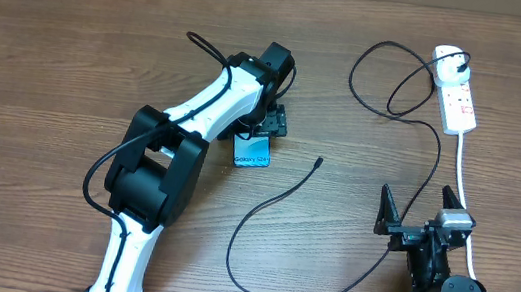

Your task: Plug charger to phone and switch on socket

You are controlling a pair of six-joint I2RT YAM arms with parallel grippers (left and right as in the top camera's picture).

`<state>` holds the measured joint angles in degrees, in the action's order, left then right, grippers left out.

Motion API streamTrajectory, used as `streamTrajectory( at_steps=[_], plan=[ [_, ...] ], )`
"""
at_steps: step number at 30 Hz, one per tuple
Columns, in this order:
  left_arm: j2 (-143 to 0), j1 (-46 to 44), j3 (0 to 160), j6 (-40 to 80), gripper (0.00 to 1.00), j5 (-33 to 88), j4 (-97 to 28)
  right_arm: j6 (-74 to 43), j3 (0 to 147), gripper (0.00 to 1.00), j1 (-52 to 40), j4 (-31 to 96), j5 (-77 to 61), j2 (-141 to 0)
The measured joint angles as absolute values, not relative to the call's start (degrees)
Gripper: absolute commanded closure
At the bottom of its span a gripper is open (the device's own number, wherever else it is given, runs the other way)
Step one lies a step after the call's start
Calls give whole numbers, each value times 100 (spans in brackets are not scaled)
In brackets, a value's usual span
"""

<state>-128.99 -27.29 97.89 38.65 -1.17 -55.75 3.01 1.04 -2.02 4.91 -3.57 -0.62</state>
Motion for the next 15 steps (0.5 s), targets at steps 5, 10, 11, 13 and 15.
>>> streamTrajectory(
  at_steps=[5, 10, 11, 13, 15],
  plan=[
    [-12899, -2729, 9789, 3874, 12, -113, -5594, 296, 104, 0, -202, 491, -360, -62],
    [-12892, -2729, 9784, 3907, 15, -86, -5618, 298, 104, 0, -202, 489, -360, -62],
    [-12890, -2729, 9784, 3907, 16, -86, -5618, 301, 104, 0, -202, 491, -360, -62],
    [-12890, -2729, 9780, 3907, 19, -86, -5614, 301, 104, 0, -202, 489, -360, -62],
    [-12890, -2729, 9780, 3907, 20, -82, -5616, 298, 104, 0, -204, 491, -360, -62]
  ],
)
